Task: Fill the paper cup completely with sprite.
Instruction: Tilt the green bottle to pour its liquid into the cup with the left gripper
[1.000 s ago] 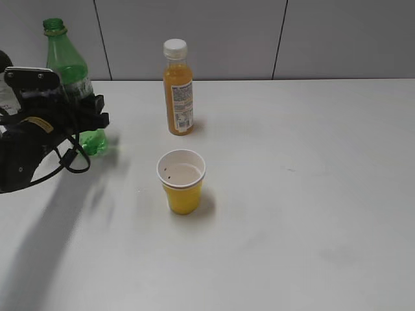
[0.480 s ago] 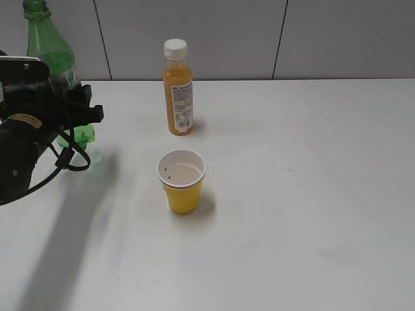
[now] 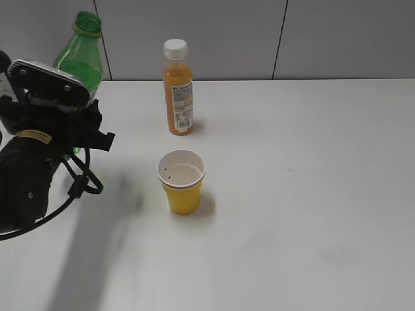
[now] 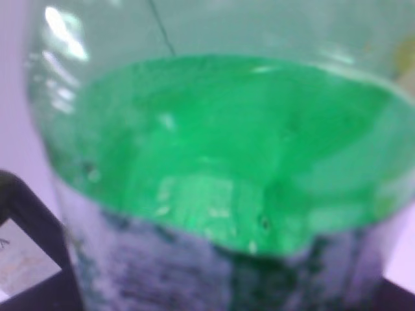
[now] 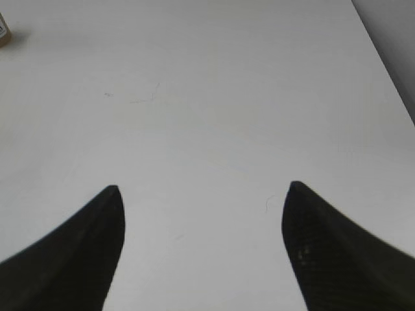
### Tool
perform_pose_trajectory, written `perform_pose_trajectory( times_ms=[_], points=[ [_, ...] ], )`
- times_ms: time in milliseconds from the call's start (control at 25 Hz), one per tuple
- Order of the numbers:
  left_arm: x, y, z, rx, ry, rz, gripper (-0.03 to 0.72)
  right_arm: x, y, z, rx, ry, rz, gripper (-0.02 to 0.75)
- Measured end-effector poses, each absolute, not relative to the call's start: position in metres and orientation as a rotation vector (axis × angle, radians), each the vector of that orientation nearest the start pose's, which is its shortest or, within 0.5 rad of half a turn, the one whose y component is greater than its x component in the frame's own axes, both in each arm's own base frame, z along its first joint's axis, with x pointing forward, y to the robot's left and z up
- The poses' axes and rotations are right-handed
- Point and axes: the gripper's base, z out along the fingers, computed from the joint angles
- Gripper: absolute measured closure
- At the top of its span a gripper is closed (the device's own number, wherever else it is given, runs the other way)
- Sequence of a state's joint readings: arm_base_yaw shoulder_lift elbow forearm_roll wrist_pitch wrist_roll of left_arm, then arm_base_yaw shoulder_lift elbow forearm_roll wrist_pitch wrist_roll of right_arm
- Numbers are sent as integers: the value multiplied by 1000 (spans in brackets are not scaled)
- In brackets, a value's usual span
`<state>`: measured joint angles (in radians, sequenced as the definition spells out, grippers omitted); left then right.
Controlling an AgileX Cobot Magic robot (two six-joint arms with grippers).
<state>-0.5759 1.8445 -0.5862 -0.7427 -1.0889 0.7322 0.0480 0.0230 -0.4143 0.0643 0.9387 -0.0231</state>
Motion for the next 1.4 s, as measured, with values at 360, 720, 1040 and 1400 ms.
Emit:
perform_pose_trajectory(
  times_ms=[360,720,1040,1400],
  points=[
    [278,-122,149,533,1682,630,233,12,5,263,-66,2031,92,154],
    [278,-120,150,765,1620,865,233,12,5,263,-66,2031,92,154],
    [276,-120,149,837,1607,934,233,12,5,263,-66,2031,92,154],
    [246,-121,131,1004,1607,937,233,12,5,263,-66,2031,92,154]
  ],
)
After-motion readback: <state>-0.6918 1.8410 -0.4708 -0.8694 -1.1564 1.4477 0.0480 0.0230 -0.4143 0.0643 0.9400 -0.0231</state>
